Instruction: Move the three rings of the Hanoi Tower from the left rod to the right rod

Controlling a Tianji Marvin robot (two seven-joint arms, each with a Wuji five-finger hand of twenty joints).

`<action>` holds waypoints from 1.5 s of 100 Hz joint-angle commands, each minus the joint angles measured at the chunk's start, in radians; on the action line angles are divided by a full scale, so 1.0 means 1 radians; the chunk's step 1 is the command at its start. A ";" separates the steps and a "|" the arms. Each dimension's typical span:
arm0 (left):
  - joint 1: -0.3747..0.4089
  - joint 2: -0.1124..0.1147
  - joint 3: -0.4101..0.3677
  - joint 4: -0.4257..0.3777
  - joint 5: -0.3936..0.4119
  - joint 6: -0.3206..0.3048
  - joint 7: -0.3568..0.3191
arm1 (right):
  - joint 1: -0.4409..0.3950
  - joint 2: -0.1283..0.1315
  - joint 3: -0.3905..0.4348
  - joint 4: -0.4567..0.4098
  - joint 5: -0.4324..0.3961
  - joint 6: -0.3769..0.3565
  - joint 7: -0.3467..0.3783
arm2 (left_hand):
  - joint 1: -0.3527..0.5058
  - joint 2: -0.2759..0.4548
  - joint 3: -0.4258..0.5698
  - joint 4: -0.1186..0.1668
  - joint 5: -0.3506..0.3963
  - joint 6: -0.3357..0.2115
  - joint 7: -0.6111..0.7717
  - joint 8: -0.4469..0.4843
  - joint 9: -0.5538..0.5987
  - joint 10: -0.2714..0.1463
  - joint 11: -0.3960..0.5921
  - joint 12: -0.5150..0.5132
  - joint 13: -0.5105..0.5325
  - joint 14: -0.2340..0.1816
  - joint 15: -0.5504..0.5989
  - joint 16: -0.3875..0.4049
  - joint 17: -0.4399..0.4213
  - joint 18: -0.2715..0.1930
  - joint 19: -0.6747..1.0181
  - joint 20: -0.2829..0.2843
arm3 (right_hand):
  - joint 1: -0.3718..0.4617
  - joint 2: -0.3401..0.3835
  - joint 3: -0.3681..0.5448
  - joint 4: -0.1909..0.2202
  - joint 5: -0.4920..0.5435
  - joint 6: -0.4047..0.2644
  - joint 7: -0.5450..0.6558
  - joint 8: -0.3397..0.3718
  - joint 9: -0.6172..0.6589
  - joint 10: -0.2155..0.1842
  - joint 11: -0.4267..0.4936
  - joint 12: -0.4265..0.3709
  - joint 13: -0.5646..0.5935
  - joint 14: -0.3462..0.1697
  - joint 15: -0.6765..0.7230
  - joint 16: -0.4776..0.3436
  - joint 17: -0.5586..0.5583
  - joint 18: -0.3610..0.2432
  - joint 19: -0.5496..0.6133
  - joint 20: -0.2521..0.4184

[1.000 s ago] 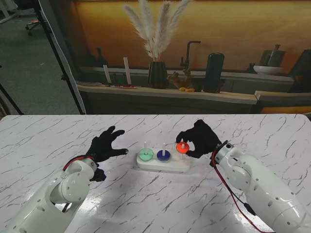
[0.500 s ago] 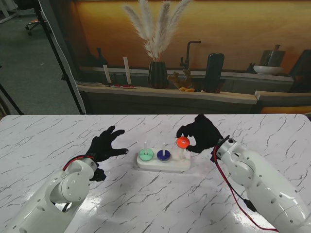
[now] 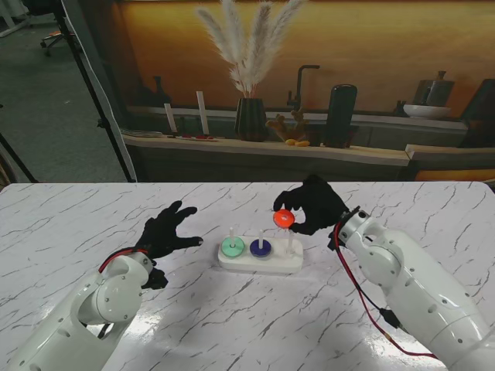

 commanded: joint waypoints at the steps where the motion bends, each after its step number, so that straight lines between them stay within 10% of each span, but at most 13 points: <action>1: 0.008 -0.004 -0.002 0.001 -0.002 -0.013 -0.006 | 0.015 -0.015 -0.018 0.011 0.004 -0.002 -0.007 | -0.021 0.024 -0.026 -0.034 0.013 -0.027 -0.004 0.002 0.014 -0.017 -0.009 0.006 -0.023 -0.022 -0.026 -0.012 -0.016 0.006 -0.055 0.013 | 0.079 0.028 0.058 -0.009 0.074 -0.056 0.086 0.026 0.061 -0.057 0.021 0.031 0.029 -0.033 0.018 0.016 -0.006 0.288 0.019 0.011; 68: 0.040 -0.006 -0.054 -0.011 0.017 -0.011 0.020 | 0.172 -0.050 -0.229 0.154 0.044 0.001 -0.075 | -0.014 0.017 -0.025 -0.032 0.013 -0.026 -0.003 0.002 0.014 -0.016 -0.008 0.007 -0.021 -0.021 -0.025 -0.012 -0.013 0.007 -0.055 0.014 | 0.081 0.030 0.061 -0.011 0.071 -0.056 0.096 0.012 0.063 -0.057 0.018 0.033 0.030 -0.035 0.020 0.019 -0.005 0.289 0.018 0.012; 150: 0.036 -0.007 -0.052 -0.009 0.014 -0.003 0.021 | 0.118 -0.033 -0.199 0.115 0.022 -0.030 -0.044 | -0.004 0.008 -0.023 -0.028 0.012 -0.029 -0.003 0.002 0.015 -0.015 -0.008 0.007 -0.021 -0.021 -0.025 -0.012 -0.013 0.010 -0.055 0.012 | 0.085 0.027 0.063 -0.012 0.072 -0.058 0.103 -0.003 0.066 -0.058 0.015 0.034 0.029 -0.036 0.017 0.022 -0.002 0.288 0.018 0.013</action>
